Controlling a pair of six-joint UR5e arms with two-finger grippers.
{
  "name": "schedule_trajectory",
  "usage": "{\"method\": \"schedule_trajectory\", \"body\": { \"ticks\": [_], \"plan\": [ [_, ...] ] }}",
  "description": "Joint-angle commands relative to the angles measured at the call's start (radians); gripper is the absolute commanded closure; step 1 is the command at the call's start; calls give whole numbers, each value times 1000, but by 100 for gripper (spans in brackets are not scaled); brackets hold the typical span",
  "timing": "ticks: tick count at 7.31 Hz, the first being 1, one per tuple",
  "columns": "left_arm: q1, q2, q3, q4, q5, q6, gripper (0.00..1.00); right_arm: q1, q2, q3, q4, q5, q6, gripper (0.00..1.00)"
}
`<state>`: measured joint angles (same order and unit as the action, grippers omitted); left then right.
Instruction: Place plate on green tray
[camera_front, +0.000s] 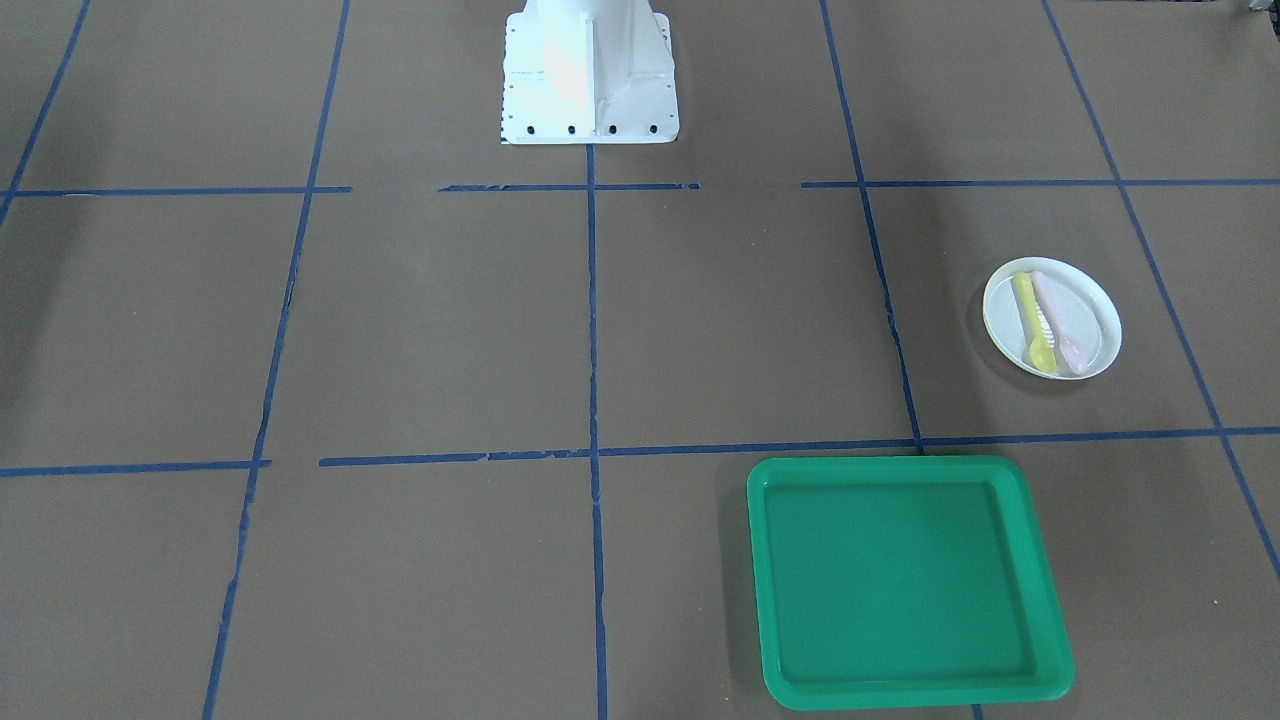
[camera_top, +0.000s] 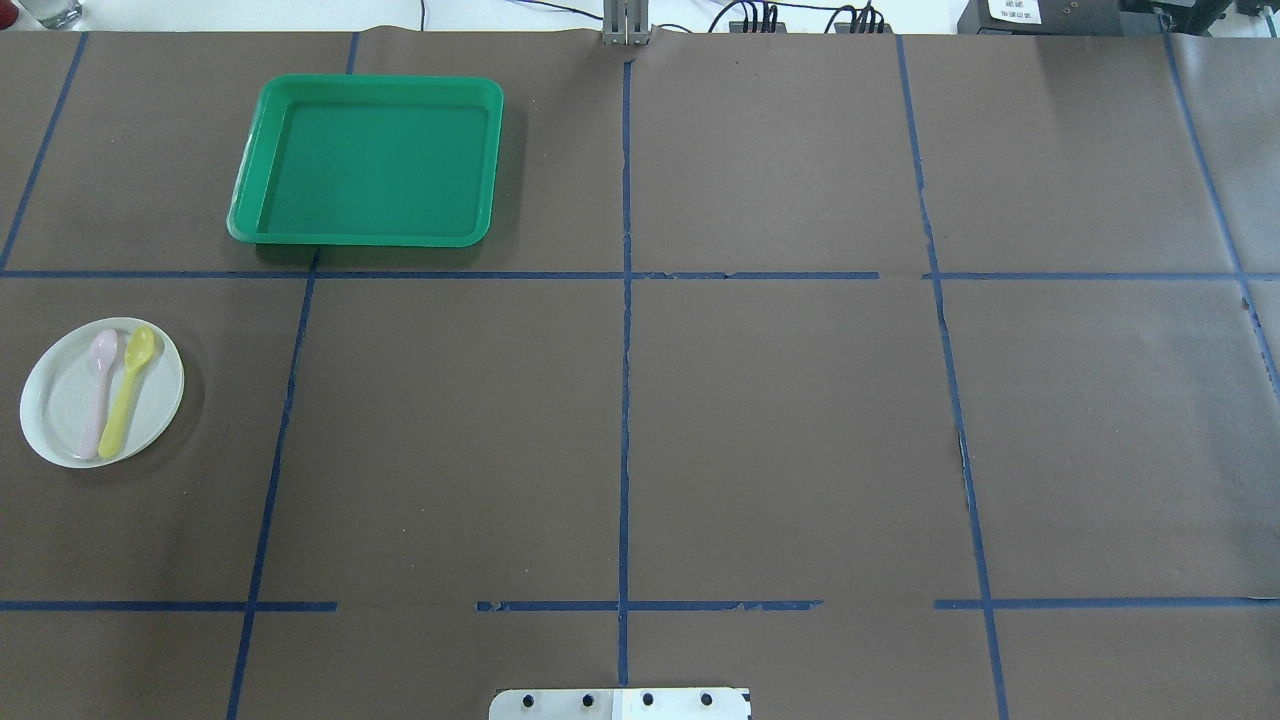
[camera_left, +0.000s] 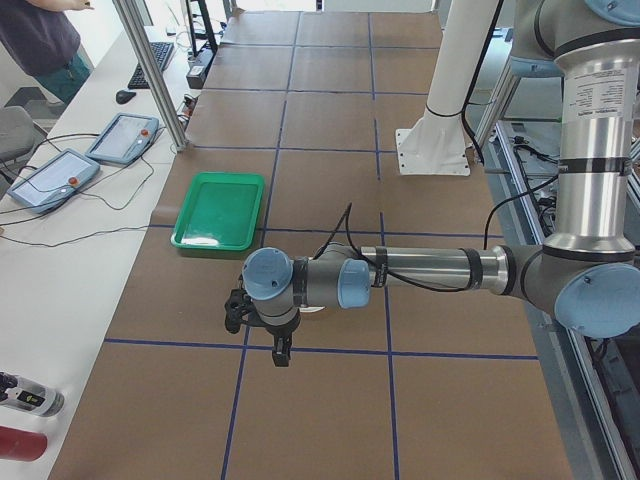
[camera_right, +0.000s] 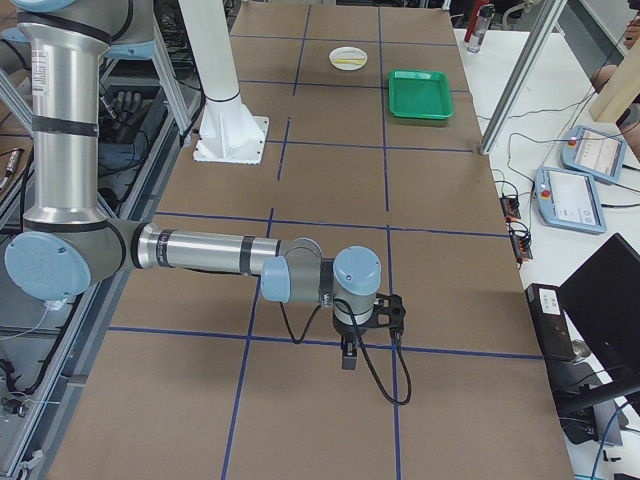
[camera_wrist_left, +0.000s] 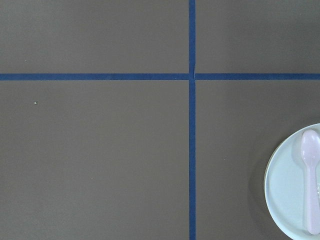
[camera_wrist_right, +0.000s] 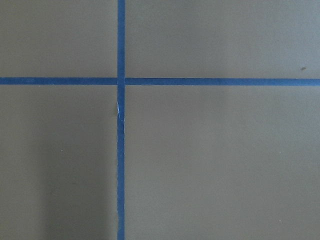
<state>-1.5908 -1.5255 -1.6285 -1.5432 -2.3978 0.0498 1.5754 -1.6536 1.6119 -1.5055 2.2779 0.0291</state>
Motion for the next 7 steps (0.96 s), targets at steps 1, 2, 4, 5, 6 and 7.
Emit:
{"method": "schedule_trajectory", "body": {
  "ticks": [1, 2, 4, 5, 6, 7],
  "plan": [
    [2, -2, -8, -6, -1, -8, 0, 0, 0, 0, -1, 0, 0, 0],
    [12, -4, -4, -12, 0, 2, 0, 0, 0, -1, 1, 0, 0, 0],
    [83, -4, -7, -69, -1, -87, 0, 0, 0, -1, -1, 0, 0, 0],
    [141, -1, -7, -162, 0, -211, 0, 0, 0, 0, 1, 0, 0, 0],
    [210, 1, 2, -255, 0, -345, 0, 0, 0, -1, -1, 0, 0, 0],
    [269, 1, 18, -317, 2, -431, 0, 0, 0, 0, 1, 0, 0, 0]
  ]
}}
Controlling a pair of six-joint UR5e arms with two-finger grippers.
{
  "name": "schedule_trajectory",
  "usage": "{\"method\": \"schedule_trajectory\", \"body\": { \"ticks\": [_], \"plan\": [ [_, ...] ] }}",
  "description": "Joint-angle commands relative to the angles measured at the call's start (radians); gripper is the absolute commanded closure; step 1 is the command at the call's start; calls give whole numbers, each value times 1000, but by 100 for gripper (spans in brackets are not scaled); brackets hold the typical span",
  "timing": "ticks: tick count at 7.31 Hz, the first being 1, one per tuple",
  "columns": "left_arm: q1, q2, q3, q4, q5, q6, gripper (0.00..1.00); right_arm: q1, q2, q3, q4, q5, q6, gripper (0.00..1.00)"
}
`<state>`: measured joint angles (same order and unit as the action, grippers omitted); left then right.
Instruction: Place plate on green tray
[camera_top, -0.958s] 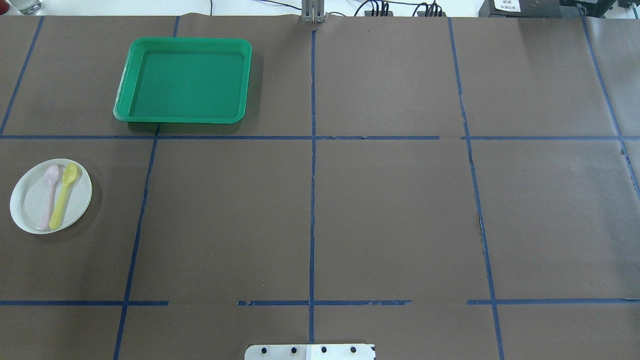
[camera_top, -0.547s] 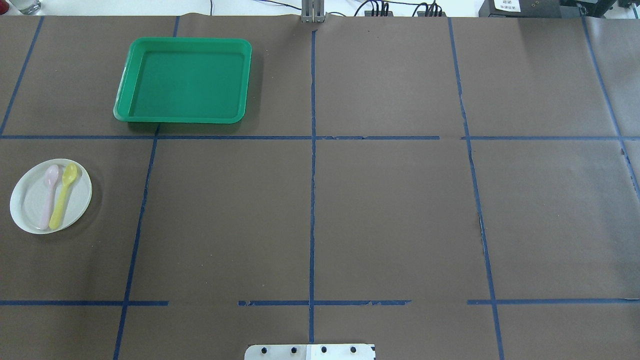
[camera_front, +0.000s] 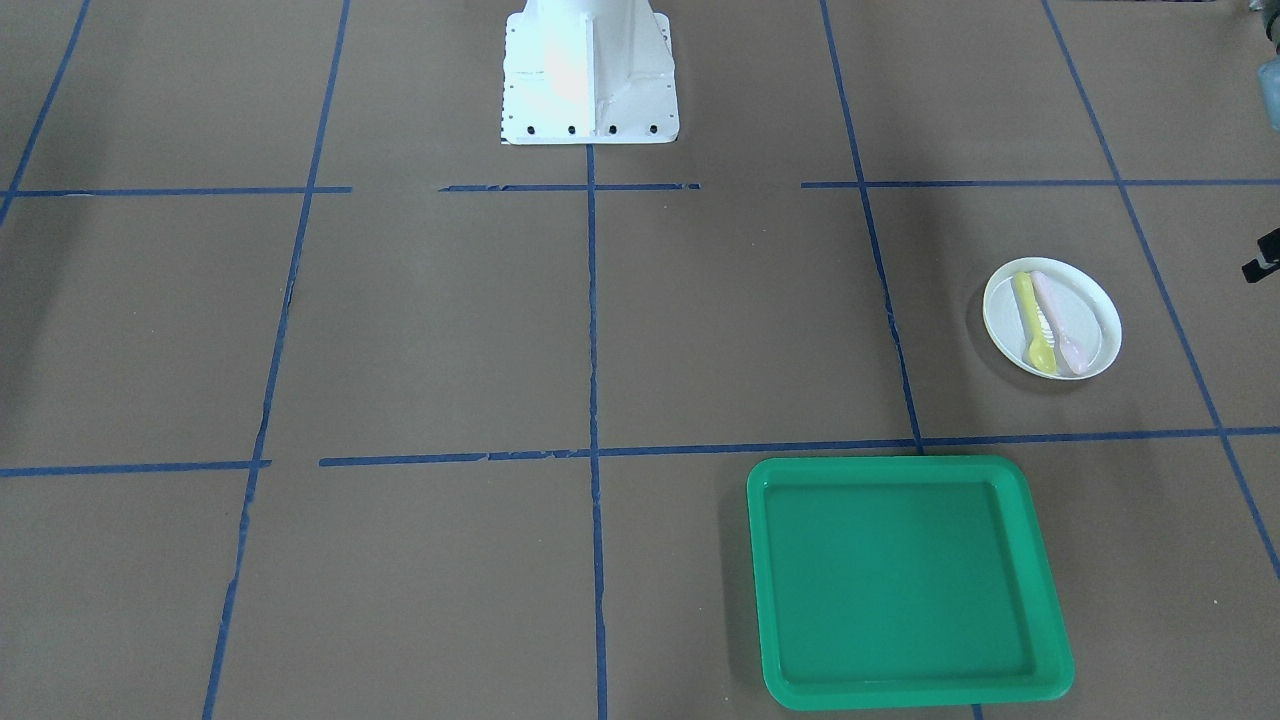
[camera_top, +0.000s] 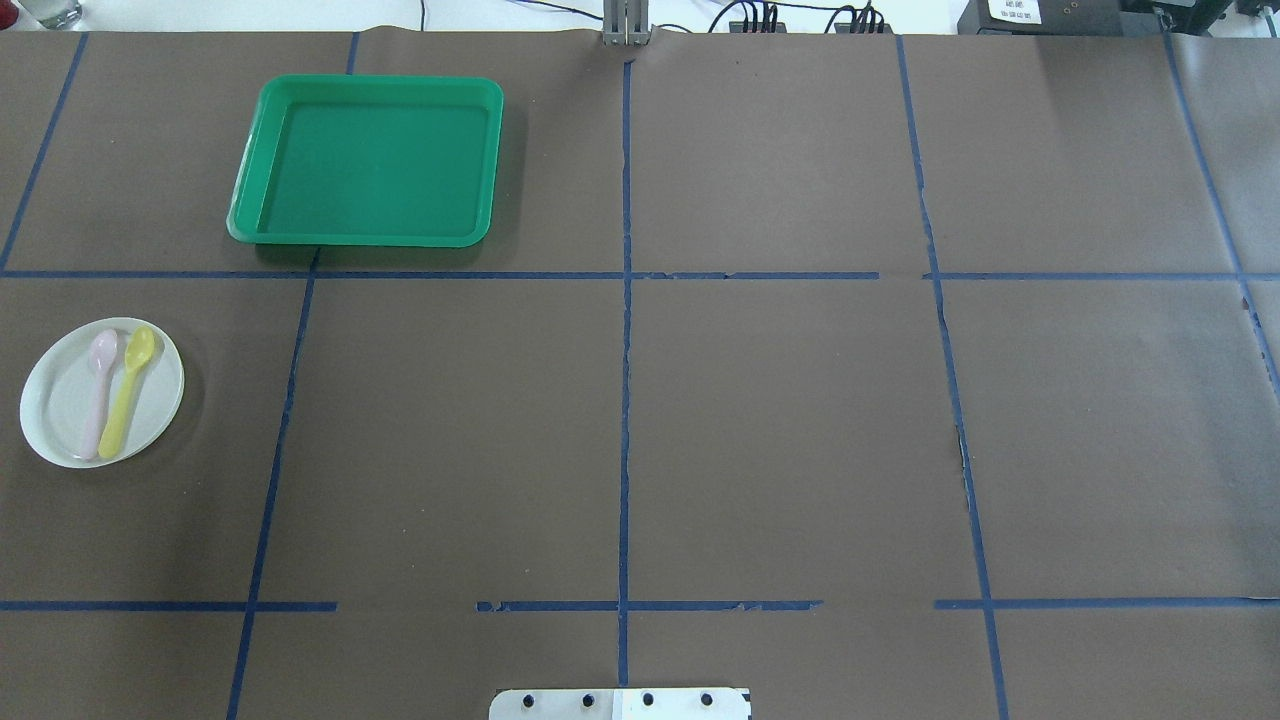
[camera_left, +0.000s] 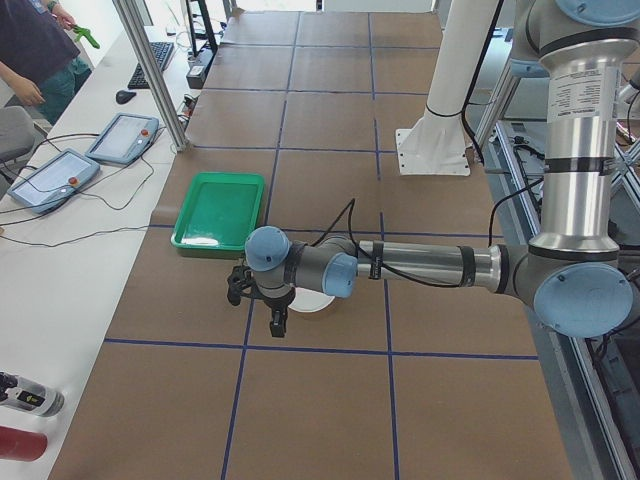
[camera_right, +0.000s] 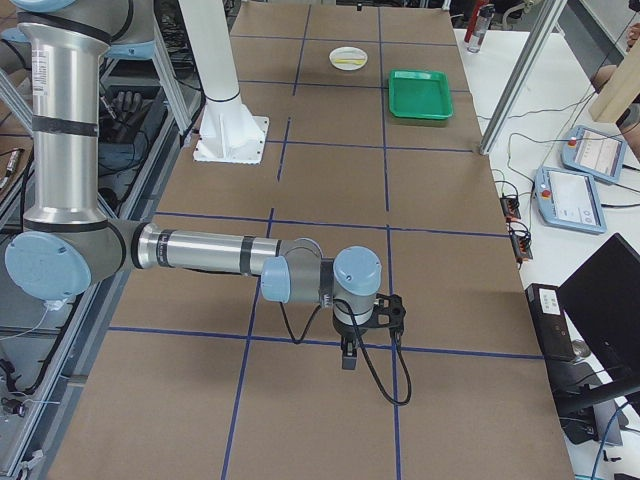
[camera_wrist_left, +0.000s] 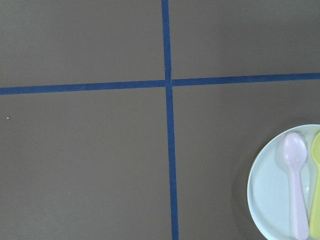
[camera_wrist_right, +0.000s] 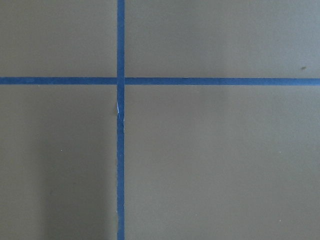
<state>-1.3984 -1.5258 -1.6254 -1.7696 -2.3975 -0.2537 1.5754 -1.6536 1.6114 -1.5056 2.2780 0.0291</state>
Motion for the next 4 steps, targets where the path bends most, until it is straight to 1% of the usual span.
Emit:
{"method": "schedule_trajectory", "body": {
  "ticks": [1, 3, 4],
  "plan": [
    [110, 1, 62, -184, 1, -191, 0, 0, 0, 1, -1, 0, 0, 0],
    [198, 1, 157, -375, 11, -353, 0, 0, 0, -1, -1, 0, 0, 0],
    [249, 1, 182, -454, 14, -436, 0, 0, 0, -1, -1, 0, 0, 0]
  ]
}}
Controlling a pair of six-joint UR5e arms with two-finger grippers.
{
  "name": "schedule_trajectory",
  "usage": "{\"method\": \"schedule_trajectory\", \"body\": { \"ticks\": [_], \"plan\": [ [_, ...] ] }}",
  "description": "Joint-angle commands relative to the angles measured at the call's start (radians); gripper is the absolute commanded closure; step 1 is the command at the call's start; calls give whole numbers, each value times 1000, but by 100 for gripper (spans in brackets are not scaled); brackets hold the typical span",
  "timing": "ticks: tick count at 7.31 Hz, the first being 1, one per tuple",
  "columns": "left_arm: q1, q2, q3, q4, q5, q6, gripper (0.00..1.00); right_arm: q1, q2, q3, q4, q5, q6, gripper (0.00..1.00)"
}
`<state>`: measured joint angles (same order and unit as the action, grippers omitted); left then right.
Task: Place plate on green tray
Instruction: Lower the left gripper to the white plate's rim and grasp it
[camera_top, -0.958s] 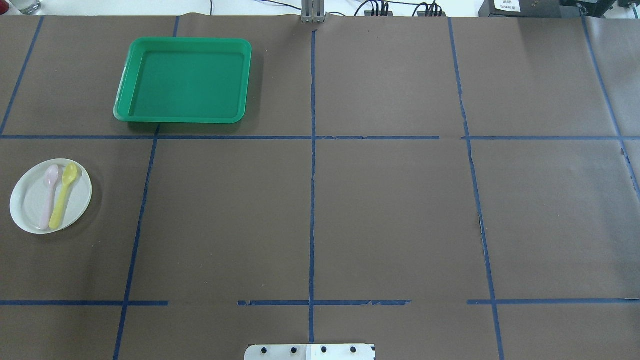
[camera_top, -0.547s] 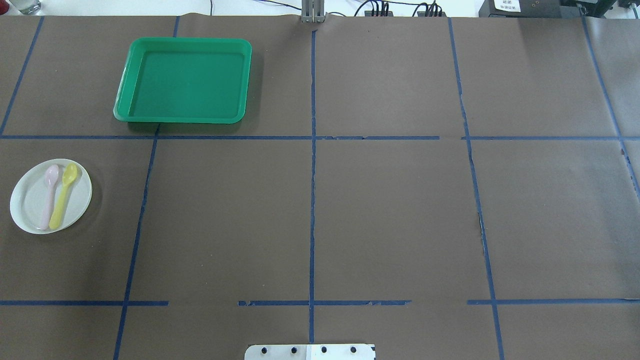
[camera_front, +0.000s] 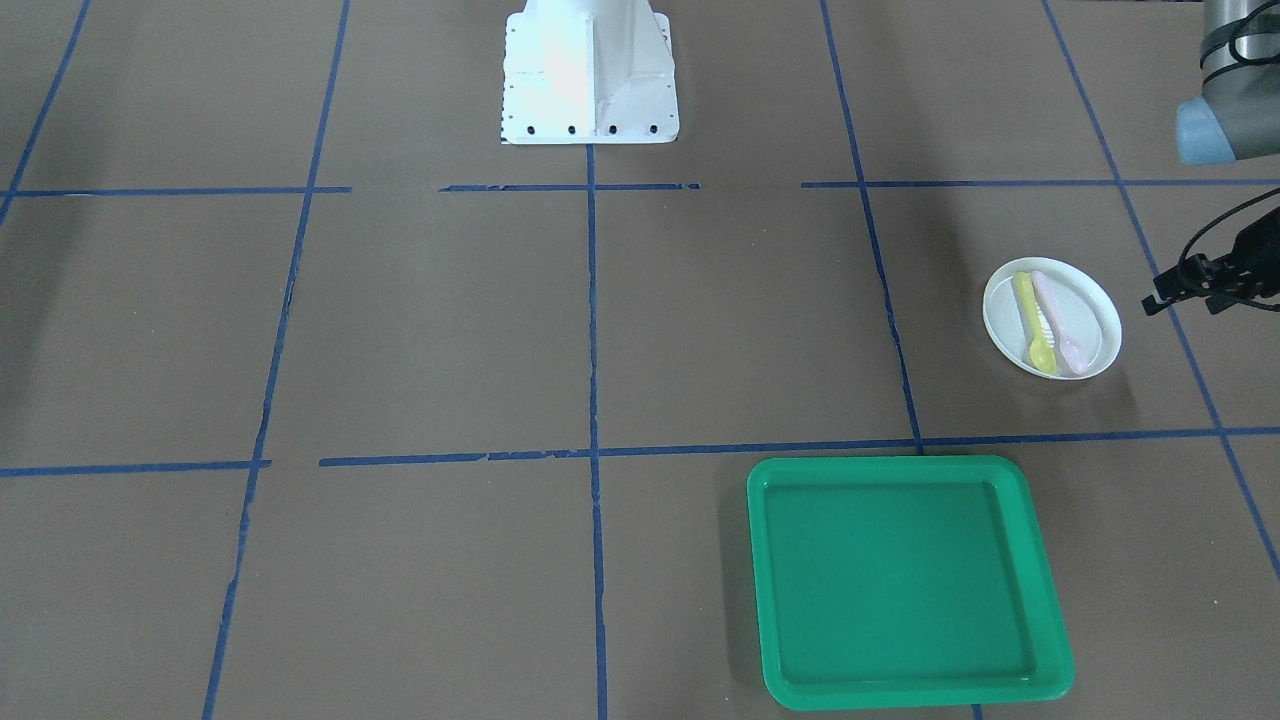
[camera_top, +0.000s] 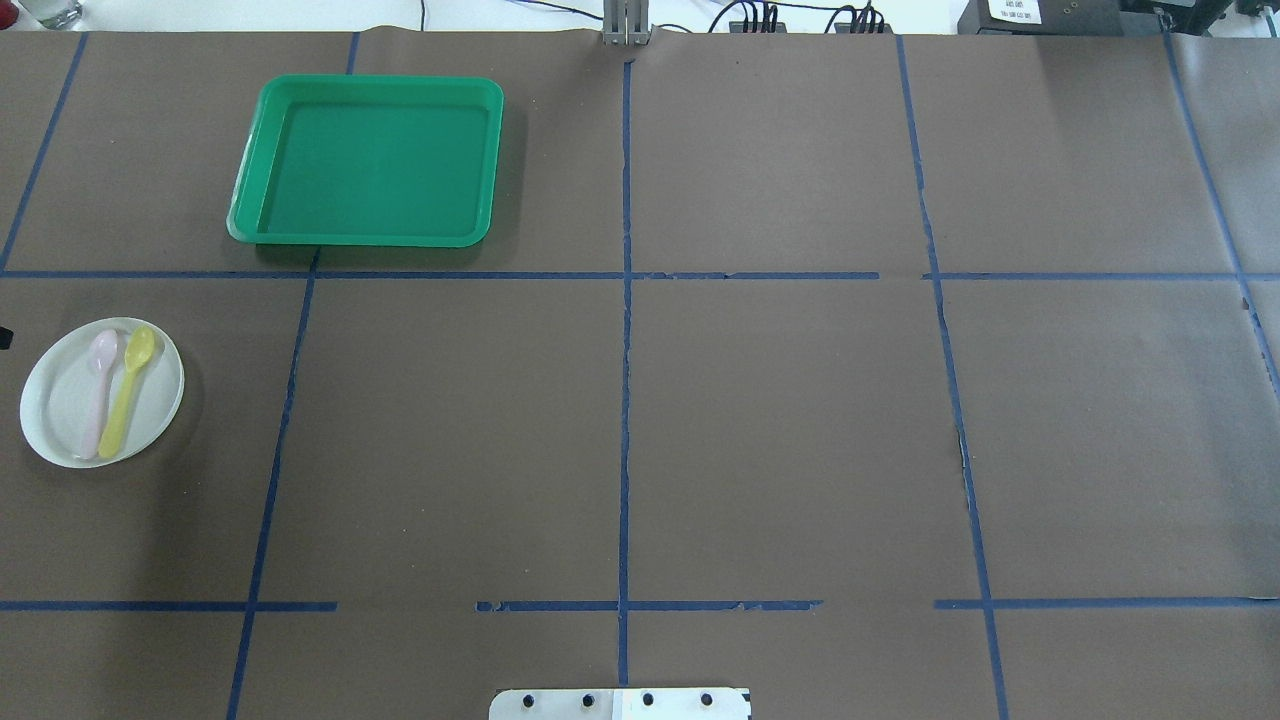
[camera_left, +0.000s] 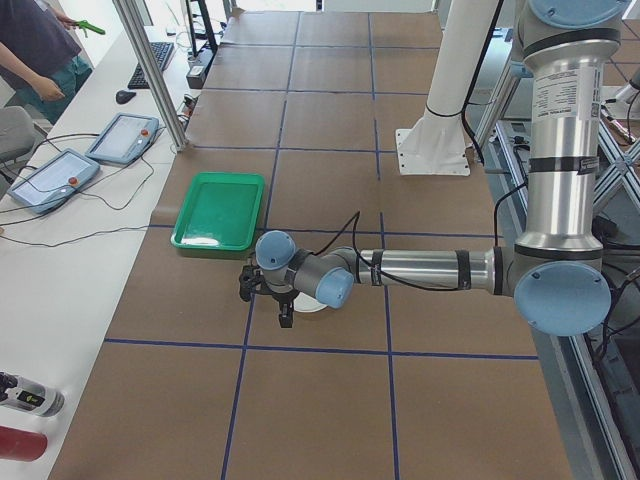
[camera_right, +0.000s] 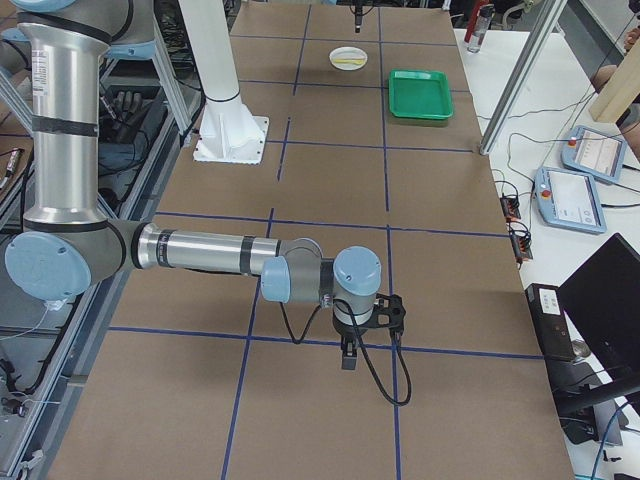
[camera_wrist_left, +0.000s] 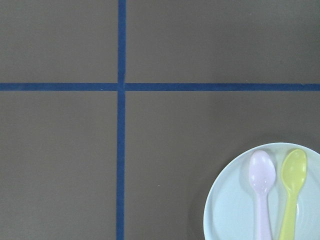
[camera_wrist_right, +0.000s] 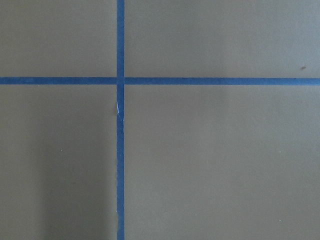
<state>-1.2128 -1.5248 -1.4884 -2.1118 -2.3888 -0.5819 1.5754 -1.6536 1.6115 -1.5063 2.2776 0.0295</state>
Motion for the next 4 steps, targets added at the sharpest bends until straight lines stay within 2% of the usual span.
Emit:
{"method": "schedule_trajectory", "body": {
  "ticks": [1, 2, 4],
  "plan": [
    [117, 0, 45, -125, 23, -168, 0, 0, 0, 1, 0, 0, 0, 0],
    [128, 0, 45, -126, 60, -171, 0, 0, 0, -1, 0, 0, 0, 0],
    [130, 0, 45, -125, 62, -164, 3, 0, 0, 1, 0, 0, 0, 0]
  ]
}}
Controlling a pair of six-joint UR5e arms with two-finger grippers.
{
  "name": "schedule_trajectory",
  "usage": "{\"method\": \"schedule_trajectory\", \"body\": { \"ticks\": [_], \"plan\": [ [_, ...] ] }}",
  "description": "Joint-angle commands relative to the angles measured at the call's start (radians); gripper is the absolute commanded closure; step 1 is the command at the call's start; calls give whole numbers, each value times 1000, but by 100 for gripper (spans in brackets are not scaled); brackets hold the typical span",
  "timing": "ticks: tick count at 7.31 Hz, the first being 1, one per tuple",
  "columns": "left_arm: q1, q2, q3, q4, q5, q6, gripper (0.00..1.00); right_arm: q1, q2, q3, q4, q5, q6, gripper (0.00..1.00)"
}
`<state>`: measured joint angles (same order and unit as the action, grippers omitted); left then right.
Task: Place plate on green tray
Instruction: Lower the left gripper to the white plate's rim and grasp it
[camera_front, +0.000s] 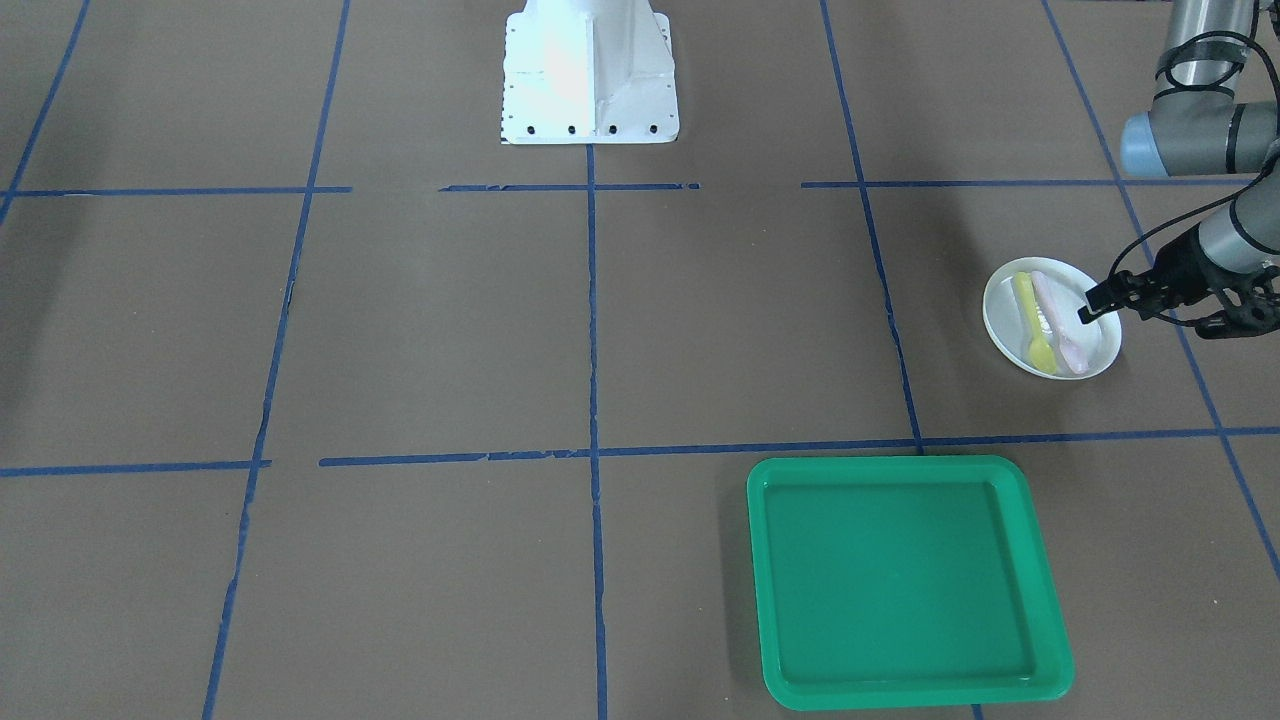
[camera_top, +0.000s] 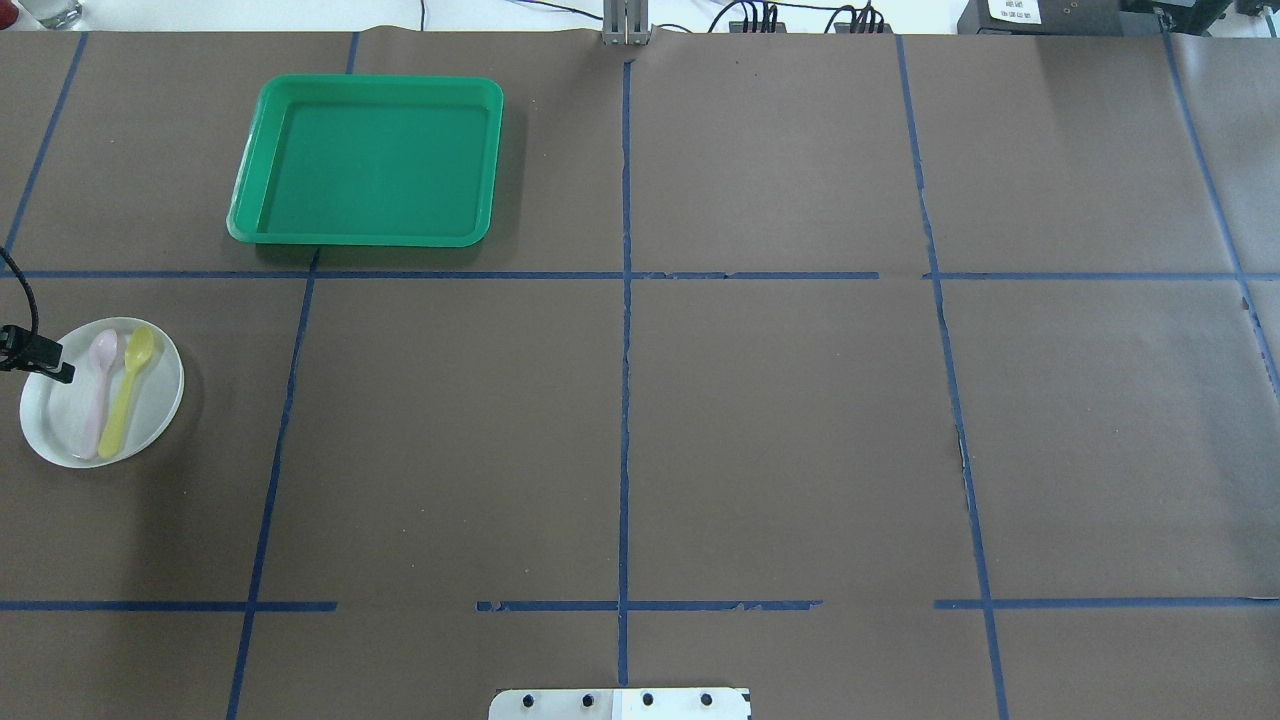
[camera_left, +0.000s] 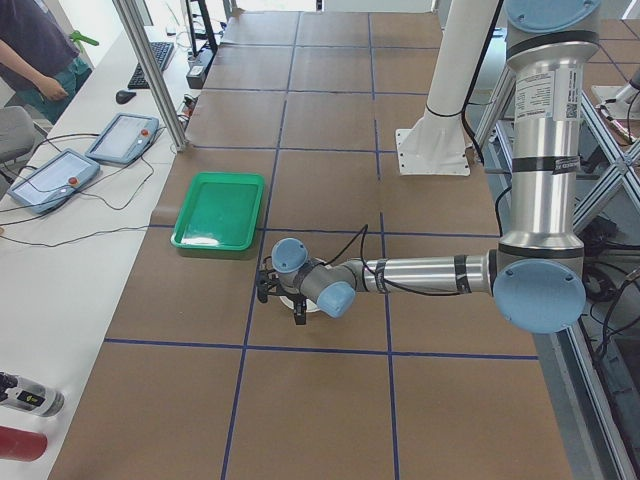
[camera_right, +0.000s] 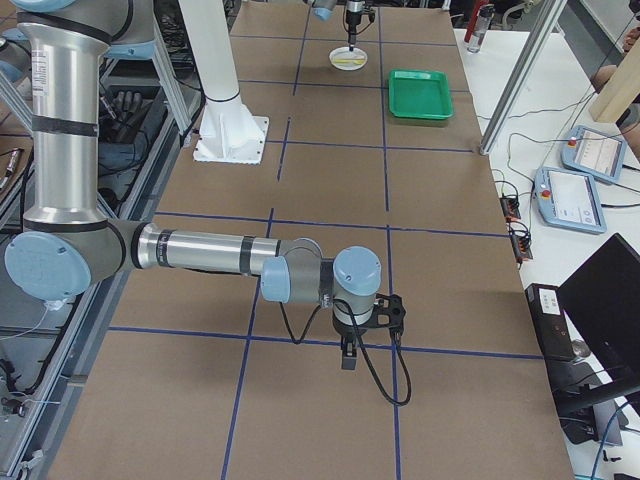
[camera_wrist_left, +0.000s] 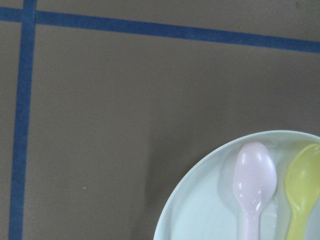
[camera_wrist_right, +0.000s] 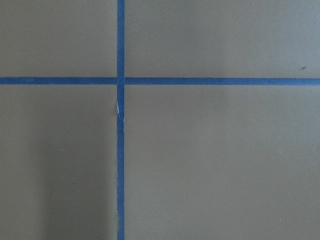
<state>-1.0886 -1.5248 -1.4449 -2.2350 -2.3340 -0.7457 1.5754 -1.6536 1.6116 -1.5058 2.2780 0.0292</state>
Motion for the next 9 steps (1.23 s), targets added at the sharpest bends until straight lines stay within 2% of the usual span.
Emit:
{"method": "schedule_trajectory", "body": {
  "ticks": [1, 7, 8, 9],
  "plan": [
    [6, 0, 3, 0, 8, 3, 10, 0, 0, 1, -1, -2, 0, 0],
    [16, 2, 31, 2, 27, 9, 14, 0, 0, -1, 1, 0, 0, 0],
    [16, 2, 31, 2, 27, 9, 24, 0, 0, 1, -1, 0, 0, 0],
    [16, 2, 29, 2, 27, 8, 48, 0, 0, 1, 1, 0, 0, 0]
  ]
}}
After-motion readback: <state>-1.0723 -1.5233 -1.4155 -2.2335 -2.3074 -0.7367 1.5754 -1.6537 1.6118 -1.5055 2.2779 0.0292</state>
